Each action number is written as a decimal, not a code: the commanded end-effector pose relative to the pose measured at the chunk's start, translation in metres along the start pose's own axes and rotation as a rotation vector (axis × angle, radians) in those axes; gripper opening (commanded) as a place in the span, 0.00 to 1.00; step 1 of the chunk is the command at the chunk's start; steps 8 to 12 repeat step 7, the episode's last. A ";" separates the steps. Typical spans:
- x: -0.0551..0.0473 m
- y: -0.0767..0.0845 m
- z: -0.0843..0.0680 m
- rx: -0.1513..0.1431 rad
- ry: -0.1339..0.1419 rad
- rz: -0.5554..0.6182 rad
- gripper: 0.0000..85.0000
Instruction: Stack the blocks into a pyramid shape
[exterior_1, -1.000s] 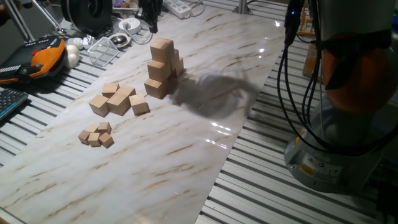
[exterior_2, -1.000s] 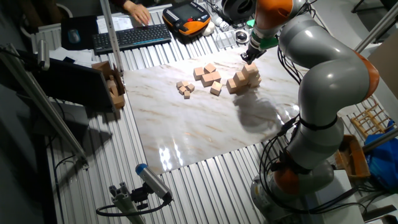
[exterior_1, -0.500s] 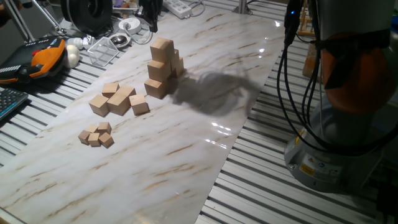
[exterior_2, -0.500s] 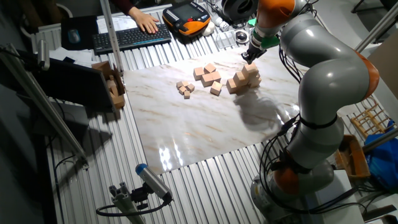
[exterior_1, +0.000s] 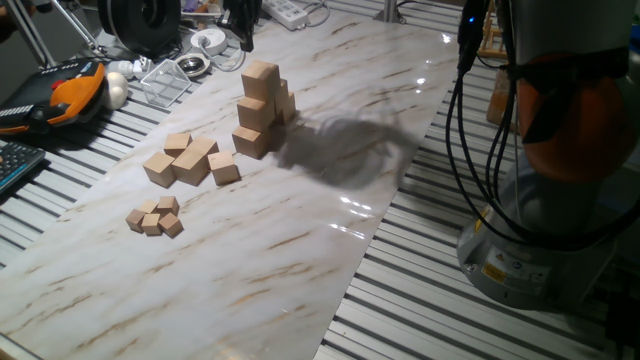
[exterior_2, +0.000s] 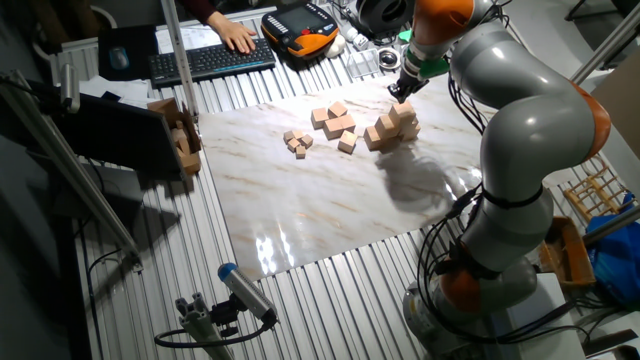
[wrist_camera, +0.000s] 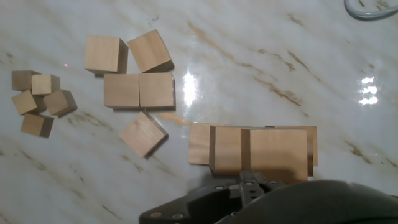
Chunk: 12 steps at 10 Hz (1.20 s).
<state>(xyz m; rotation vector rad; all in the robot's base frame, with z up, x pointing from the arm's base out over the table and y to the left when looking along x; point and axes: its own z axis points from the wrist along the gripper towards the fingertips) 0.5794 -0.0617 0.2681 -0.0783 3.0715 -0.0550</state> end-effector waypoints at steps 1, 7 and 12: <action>0.000 0.000 0.000 0.000 0.000 0.000 0.00; 0.002 0.003 -0.001 -0.010 0.004 0.002 0.00; 0.002 0.003 -0.001 -0.010 0.004 0.002 0.00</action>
